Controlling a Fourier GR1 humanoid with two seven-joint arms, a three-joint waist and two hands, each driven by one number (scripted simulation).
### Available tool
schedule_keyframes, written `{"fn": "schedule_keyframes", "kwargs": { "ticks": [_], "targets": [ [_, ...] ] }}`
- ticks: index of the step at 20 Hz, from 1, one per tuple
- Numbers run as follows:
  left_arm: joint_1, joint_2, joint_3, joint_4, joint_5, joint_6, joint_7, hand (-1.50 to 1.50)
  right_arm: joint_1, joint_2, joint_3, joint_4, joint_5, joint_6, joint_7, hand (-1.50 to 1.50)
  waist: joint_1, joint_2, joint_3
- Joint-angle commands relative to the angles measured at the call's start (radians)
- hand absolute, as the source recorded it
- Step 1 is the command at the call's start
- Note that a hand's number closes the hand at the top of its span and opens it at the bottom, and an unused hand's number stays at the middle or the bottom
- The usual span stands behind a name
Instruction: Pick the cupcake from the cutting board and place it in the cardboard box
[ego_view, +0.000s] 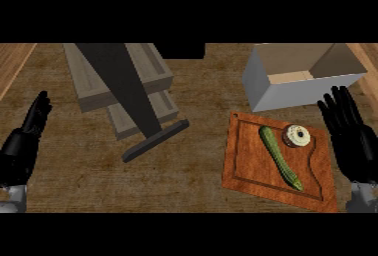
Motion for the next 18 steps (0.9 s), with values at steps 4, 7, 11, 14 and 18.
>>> {"fn": "schedule_keyframes", "kwargs": {
  "ticks": [4, 7, 11, 14, 18],
  "targets": [
    [-0.052, -0.004, -0.083, -0.044, -0.006, -0.104, -0.044, 0.0, -0.154, -0.268, -0.191, -0.011, -0.046, 0.223, -0.031, -1.5, -0.013, -0.007, 0.017],
    [-0.089, -0.022, -0.138, -0.061, 0.01, -0.153, -0.039, 0.0, -0.153, -0.5, -0.147, 0.02, 0.2, 0.298, -0.063, -1.5, -0.028, 0.01, 0.01],
    [-0.147, -0.007, -0.135, -0.024, 0.033, -0.227, -0.053, 0.0, -0.138, -0.453, -0.212, 0.283, 0.215, 0.441, -0.393, -1.5, 0.008, 0.01, 0.021],
    [-0.168, -0.027, -0.151, -0.035, 0.037, -0.229, -0.006, 0.0, -0.14, -0.507, -0.195, 0.327, 0.345, 0.464, -0.567, -1.5, 0.014, 0.007, 0.021],
    [-0.2, -0.072, -0.19, -0.024, -0.004, -0.206, -0.009, 0.0, -0.162, -0.532, -0.126, 0.426, 0.531, 0.438, -0.767, -1.5, 0.024, 0.01, 0.021]
  ]
}}
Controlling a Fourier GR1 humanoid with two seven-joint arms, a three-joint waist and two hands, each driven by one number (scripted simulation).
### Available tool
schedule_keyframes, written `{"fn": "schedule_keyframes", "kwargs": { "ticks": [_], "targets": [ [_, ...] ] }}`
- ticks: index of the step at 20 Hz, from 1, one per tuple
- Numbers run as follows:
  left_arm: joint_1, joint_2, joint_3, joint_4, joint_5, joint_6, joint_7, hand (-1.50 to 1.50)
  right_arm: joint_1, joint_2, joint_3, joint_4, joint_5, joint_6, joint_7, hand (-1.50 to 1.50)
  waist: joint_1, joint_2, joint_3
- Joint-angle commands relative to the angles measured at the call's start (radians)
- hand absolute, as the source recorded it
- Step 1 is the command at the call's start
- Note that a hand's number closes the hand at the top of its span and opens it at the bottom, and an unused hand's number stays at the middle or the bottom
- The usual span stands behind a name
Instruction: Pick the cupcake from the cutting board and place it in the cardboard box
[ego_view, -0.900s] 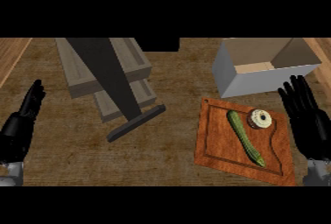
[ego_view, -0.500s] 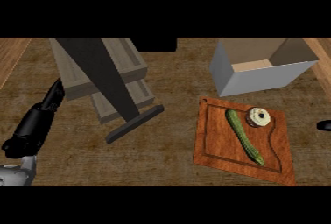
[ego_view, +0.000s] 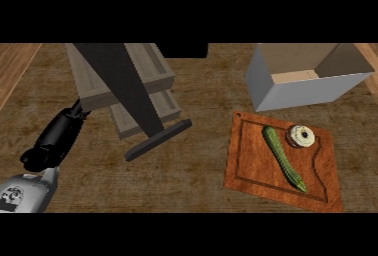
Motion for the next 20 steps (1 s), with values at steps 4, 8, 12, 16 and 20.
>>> {"fn": "schedule_keyframes", "kwargs": {
  "ticks": [4, 8, 12, 16, 20],
  "targets": [
    [-0.032, -0.009, 0.014, 0.025, -0.006, -0.018, 0.016, 0.0, -0.003, -0.074, 0.125, 0.025, 0.293, -0.035, -0.135, -1.5, -0.01, -0.009, -0.003],
    [-0.018, -0.024, 0.006, 0.032, -0.023, -0.01, -0.013, 0.0, -0.08, -0.156, 0.221, -0.063, 0.407, 0.029, 0.017, -1.5, 0.002, -0.011, -0.005],
    [-0.025, -0.022, 0.034, 0.071, -0.019, -0.034, -0.042, 0.0, -0.092, -0.124, 0.301, -0.162, 0.497, 0.067, 0.129, -1.5, -0.009, -0.012, -0.004],
    [0.008, 0.002, 0.056, 0.044, 0.004, -0.076, -0.046, 0.0, -0.13, -0.118, 0.34, -0.284, 0.572, 0.118, 0.327, -1.5, -0.007, -0.014, -0.005],
    [-0.025, -0.011, 0.074, 0.066, -0.014, -0.075, -0.022, 0.0, -0.124, -0.051, 0.386, -0.396, 0.624, 0.187, 0.501, -1.5, -0.016, -0.014, -0.004]
  ]
}}
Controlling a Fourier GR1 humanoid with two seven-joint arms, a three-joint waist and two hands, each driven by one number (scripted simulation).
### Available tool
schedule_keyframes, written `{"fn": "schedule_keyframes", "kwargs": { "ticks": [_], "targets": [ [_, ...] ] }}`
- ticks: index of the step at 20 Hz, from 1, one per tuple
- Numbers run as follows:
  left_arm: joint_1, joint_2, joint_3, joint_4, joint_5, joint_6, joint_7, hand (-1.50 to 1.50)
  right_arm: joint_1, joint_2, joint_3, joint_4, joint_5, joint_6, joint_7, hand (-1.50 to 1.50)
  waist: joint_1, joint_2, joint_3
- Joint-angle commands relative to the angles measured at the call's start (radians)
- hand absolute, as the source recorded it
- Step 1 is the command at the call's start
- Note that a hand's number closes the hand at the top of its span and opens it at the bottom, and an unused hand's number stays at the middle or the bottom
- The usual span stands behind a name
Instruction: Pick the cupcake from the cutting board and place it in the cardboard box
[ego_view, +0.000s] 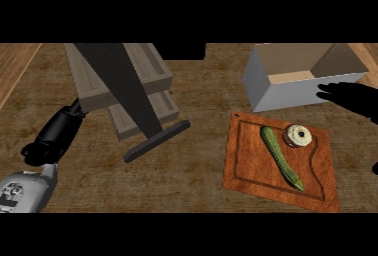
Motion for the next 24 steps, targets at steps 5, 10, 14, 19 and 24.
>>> {"fn": "schedule_keyframes", "kwargs": {
  "ticks": [5, 10, 14, 19, 24],
  "targets": [
    [-0.044, -0.032, 0.029, 0.011, -0.025, -0.028, 0.028, 0.0, 0.084, 0.088, 0.024, -0.132, 0.106, 0.099, 0.199, -1.5, -0.008, 0.001, 0.001],
    [-0.005, -0.055, 0.06, 0.003, -0.05, -0.053, -0.001, 0.0, 0.08, 0.187, 0.013, -0.134, 0.179, 0.16, 0.233, -1.5, -0.004, 0.001, 0.001],
    [-0.008, -0.074, 0.069, 0.038, -0.066, -0.057, -0.025, 0.0, 0.038, 0.244, 0.048, -0.111, 0.293, 0.134, 0.278, -1.5, -0.001, 0.002, 0.001],
    [0.001, -0.08, 0.087, -0.029, -0.097, -0.074, 0.03, 0.0, 0.095, 0.307, 0.033, -0.062, 0.396, 0.062, 0.203, -1.5, -0.002, 0.001, 0.002],
    [0.059, -0.097, 0.103, -0.097, -0.081, -0.095, 0.046, 0.0, 0.042, 0.356, 0.042, 0.076, 0.478, 0.053, 0.174, -1.5, 0.005, 0.001, 0.002]
  ]
}}
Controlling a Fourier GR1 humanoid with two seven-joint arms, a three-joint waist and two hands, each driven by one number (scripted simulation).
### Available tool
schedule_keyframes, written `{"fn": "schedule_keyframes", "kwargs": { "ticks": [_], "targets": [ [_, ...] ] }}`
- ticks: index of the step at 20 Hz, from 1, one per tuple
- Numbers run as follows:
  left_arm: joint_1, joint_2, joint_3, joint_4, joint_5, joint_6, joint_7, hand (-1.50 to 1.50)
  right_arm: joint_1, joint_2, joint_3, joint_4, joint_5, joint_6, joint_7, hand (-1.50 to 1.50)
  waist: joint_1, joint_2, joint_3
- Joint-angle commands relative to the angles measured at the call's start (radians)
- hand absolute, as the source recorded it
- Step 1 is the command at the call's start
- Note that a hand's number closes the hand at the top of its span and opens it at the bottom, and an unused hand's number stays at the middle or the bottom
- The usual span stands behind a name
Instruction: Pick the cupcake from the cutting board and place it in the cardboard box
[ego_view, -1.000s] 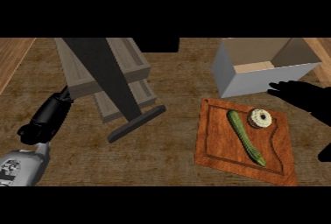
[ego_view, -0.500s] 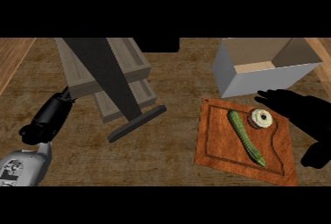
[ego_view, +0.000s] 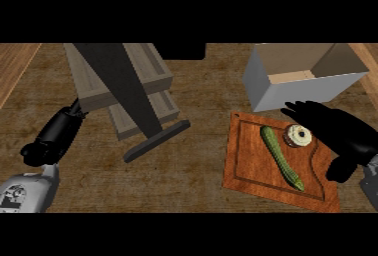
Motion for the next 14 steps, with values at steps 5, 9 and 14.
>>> {"fn": "schedule_keyframes", "kwargs": {
  "ticks": [5, 9, 14],
  "targets": [
    [0.001, -0.055, 0.005, 0.064, -0.066, -0.003, -0.078, 0.0, -0.071, 0.082, -0.003, 0.191, 0.158, -0.051, -0.068, -1.5, 0.0, 0.001, 0.001],
    [-0.028, -0.076, 0.023, 0.048, -0.078, -0.01, -0.046, 0.0, -0.046, 0.133, -0.023, 0.208, 0.211, -0.075, -0.084, -1.5, -0.002, 0.0, 0.001],
    [-0.031, -0.073, 0.047, 0.014, -0.083, -0.034, 0.003, 0.0, -0.004, 0.149, -0.047, 0.247, 0.243, -0.108, -0.152, -1.5, -0.003, -0.001, 0.001]
  ]
}}
